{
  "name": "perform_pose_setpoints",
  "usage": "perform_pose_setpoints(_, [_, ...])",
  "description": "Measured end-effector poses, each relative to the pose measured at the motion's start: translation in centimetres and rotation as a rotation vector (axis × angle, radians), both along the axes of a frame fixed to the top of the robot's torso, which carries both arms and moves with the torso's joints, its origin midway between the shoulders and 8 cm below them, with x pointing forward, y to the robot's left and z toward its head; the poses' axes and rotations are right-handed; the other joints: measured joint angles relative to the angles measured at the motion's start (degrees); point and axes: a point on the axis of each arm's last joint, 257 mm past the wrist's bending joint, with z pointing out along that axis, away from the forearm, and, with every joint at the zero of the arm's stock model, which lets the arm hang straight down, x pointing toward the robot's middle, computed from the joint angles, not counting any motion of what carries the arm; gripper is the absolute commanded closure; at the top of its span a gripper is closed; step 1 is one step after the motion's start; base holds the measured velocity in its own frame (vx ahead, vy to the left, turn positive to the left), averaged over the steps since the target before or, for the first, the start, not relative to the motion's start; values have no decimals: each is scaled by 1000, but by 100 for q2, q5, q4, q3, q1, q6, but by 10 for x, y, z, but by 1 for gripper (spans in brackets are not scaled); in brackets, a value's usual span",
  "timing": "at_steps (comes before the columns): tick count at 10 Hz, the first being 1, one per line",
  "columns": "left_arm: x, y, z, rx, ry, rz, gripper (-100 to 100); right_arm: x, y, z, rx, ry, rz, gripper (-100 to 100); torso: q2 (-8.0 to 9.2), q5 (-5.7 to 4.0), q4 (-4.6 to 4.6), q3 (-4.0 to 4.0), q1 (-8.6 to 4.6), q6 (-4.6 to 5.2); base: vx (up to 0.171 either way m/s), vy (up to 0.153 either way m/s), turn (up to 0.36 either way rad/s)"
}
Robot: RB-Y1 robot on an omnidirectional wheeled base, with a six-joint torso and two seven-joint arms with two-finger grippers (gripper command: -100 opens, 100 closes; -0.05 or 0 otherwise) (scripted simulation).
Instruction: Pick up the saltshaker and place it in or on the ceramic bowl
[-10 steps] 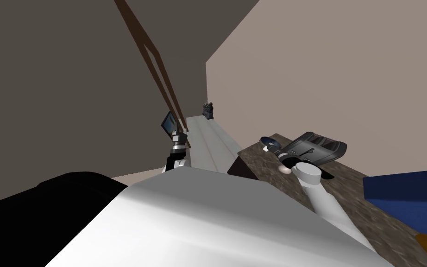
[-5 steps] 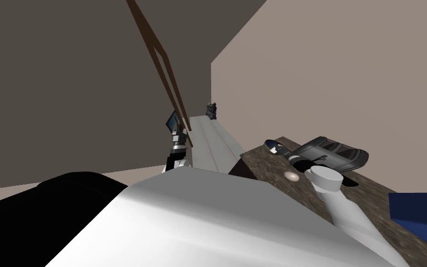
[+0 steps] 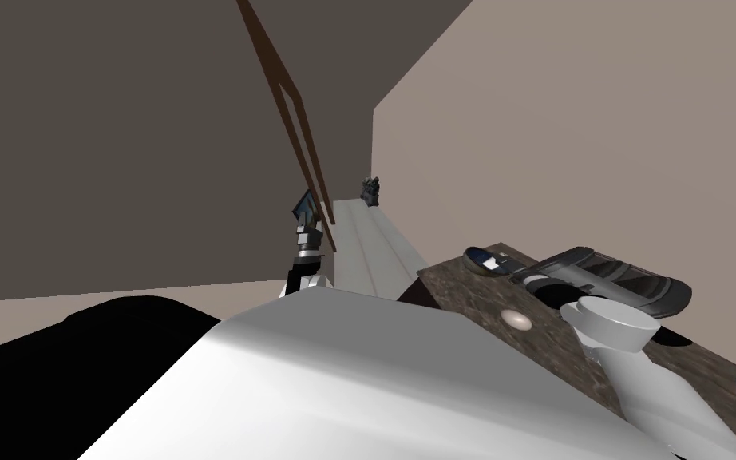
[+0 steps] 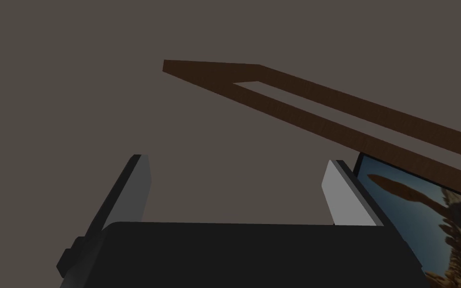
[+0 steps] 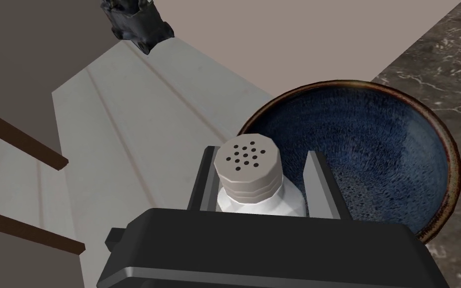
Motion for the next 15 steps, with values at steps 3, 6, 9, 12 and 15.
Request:
perform_pose_setpoints(3, [0,0,0,0,0,0,0,-17,-31,10,19,0,-50,100,-4,-6,-4,-4,7,2,36,-25,98])
perform_pose_setpoints(6, [0,0,0,0,0,0,0,-31,-52,18,29,-5,-78,-100,7,-4,-1,2,16,1,12,-11,55])
perform_pose_setpoints(9, [0,0,0,0,0,0,0,-30,-52,18,29,-5,-77,-100,13,-1,1,6,23,1,0,0,0])
perform_pose_setpoints(12, [0,0,0,0,0,0,0,-30,-52,18,29,-5,-77,-100,14,-1,1,7,24,1,5,7,-12])
perform_pose_setpoints(15, [0,0,0,0,0,0,0,-34,-62,41,27,-7,-69,-100,-4,3,-3,-3,42,1,53,45,-50])
